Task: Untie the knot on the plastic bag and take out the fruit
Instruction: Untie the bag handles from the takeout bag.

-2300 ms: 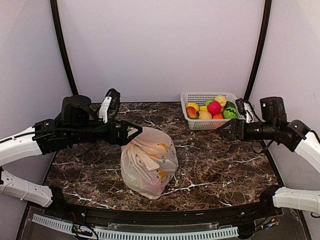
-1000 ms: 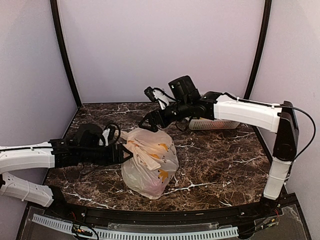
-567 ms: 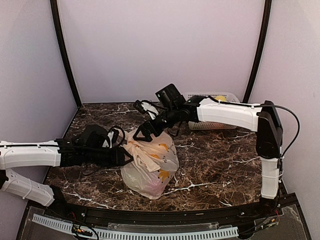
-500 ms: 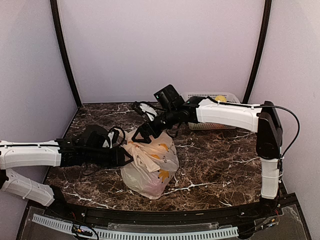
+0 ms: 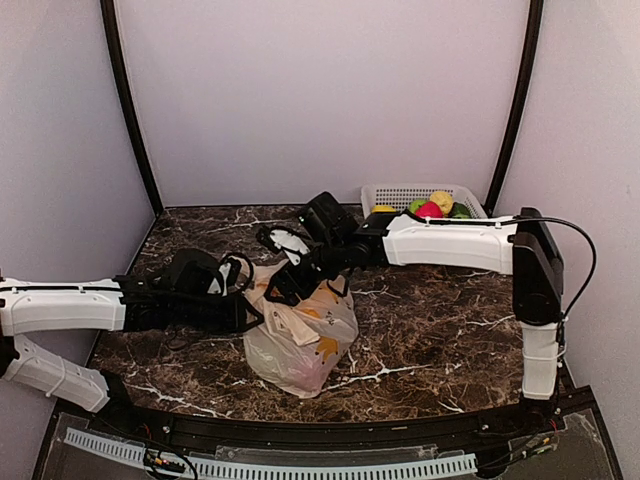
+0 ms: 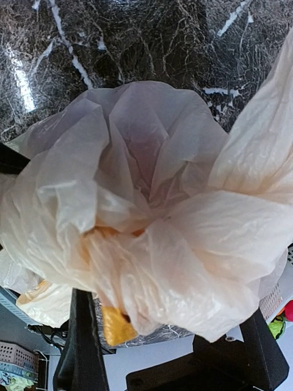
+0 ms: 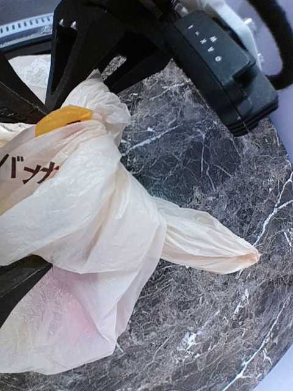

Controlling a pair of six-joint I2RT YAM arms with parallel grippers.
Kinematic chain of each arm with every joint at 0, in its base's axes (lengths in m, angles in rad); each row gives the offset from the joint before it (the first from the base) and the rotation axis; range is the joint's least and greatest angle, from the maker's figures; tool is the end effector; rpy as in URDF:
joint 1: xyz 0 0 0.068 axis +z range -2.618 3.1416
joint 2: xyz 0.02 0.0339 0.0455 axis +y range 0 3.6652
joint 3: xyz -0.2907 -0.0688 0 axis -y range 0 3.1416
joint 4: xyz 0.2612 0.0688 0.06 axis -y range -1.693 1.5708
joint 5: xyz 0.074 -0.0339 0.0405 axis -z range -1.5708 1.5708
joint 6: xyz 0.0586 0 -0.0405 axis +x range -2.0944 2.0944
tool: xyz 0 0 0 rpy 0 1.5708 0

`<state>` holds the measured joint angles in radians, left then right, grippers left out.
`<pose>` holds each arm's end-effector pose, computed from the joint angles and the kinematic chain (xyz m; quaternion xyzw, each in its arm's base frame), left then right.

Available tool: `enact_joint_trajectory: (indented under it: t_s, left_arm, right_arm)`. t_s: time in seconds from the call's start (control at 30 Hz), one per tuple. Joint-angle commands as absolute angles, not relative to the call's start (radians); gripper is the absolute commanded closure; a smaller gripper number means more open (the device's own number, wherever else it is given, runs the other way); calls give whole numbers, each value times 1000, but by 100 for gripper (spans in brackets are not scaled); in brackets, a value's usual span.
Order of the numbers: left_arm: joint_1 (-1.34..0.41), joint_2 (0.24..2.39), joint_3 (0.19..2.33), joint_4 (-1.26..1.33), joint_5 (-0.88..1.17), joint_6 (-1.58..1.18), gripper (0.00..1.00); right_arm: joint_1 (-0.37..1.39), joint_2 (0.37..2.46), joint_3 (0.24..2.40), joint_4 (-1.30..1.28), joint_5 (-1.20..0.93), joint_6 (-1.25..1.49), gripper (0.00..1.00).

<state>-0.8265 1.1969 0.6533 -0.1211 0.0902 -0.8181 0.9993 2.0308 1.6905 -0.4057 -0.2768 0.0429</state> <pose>0.1808 -0.2041 0.2187 0.0235 0.8981 -0.3480 0.2679 0.2630 0.4385 0.2549 -0.4667 0.7802 0.3072 0.2814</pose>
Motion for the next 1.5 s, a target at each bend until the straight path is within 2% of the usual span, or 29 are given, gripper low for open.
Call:
enact_joint_trajectory:
  t_s: [0.0,0.03,0.17,0.27,0.5,0.7,0.77,0.83,0.93,1.17,1.3,1.47]
  left_arm:
    - [-819,1202,688,-143,89,-805,83]
    - [-819,1203,689,-142,89,-805,84]
    - [-819,1216,715,-131,90,-777,92]
    - [-819,1248,781,-122,112,-701,99]
    - [-819,1337,945,-86,193,-525,99]
    - [-818,1396,985,-72,196,-441,99]
    - [-820,1408,978,-75,205,-432,96]
    - [-824,1410,969,-73,229,-427,87]
    - [-840,1373,963,-82,221,-398,66]
    - [-866,1240,931,-89,176,-357,33]
    - [-870,1272,945,-103,169,-372,23]
    - [-895,1352,1001,-128,128,-360,18]
  right_arm:
    - [1010,1975,1644,-357,-136,90,37]
    - [1011,1958,1630,-348,-118,102,43]
    - [1010,1903,1588,-336,-63,184,78]
    - [1012,1843,1533,-318,-48,266,99]
    - [1030,1695,1392,-276,-5,402,100]
    - [1089,1622,1282,-288,183,527,100]
    - [1098,1615,1246,-284,200,583,100]
    - [1104,1616,1220,-277,201,624,100]
    - [1108,1612,1195,-258,196,650,100]
    - [1109,1574,1170,-226,180,647,100]
    - [1110,1557,1149,-217,173,653,100]
    - [1110,1536,1131,-210,172,657,100]
